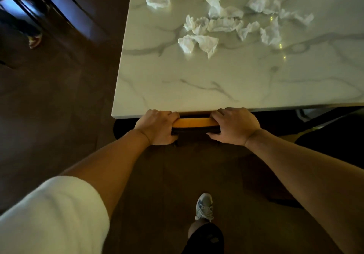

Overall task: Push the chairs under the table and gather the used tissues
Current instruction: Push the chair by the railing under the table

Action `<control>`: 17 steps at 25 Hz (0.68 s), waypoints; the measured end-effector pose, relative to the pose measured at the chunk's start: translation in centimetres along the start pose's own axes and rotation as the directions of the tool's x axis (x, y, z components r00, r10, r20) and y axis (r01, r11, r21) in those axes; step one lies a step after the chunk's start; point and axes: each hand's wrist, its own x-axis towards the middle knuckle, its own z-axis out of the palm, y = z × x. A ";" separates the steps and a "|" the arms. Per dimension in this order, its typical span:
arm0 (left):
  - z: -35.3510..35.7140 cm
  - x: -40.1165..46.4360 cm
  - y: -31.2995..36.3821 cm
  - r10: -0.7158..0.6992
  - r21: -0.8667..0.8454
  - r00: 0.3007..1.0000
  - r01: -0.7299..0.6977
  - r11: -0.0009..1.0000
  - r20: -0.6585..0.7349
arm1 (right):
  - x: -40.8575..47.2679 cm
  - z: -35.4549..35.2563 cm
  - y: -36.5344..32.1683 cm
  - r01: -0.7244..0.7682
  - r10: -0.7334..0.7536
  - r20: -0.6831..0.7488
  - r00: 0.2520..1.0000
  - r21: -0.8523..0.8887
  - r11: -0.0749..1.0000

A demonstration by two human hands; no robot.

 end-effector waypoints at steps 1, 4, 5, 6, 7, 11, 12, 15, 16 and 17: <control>-0.4 0.1 0.1 -0.004 -0.028 0.999 0.005 1.000 0.035 | 0.0 -0.4 -0.3 -0.032 0.032 0.031 0.999 0.022 0.999; -1.5 -0.1 0.1 -0.005 -0.156 0.984 0.033 0.987 0.178 | -0.8 -1.6 -1.4 -0.131 0.120 0.095 0.988 0.120 0.984; -2.1 -0.2 0.2 0.002 -0.199 0.975 0.044 0.979 0.223 | -1.4 -1.8 -1.7 -0.153 0.139 0.106 0.985 0.135 0.979; -2.7 -0.2 0.5 0.008 -0.245 0.968 0.055 0.968 0.249 | -2.1 -1.9 -2.0 -0.164 0.147 0.113 0.983 0.151 0.975; -3.2 -0.1 1.0 0.015 -0.286 0.968 0.060 0.956 0.252 | -2.8 -2.0 -2.1 -0.165 0.145 0.121 0.982 0.174 0.971; -6.3 1.0 6.8 0.106 -0.343 0.988 -0.061 0.938 0.115 | -7.0 -3.4 -0.9 -0.198 0.180 0.100 0.979 0.214 0.957; -7.1 1.6 8.8 0.142 -0.345 0.986 -0.105 0.933 0.085 | -8.5 -3.8 0.0 -0.230 0.218 0.081 0.973 0.211 0.950; -9.2 3.8 14.6 0.240 -0.341 0.969 -0.210 0.916 0.048 | -14.4 -5.3 3.3 -0.399 0.404 0.012 0.914 0.189 0.897; -9.8 4.5 16.3 0.258 -0.341 0.965 -0.224 0.913 0.054 | -16.4 -5.8 4.4 -0.454 0.464 -0.013 0.886 0.178 0.873; -10.3 5.1 18.0 0.276 -0.337 0.959 -0.238 0.911 0.068 | -18.4 -6.2 5.5 -0.512 0.524 -0.027 0.851 0.169 0.842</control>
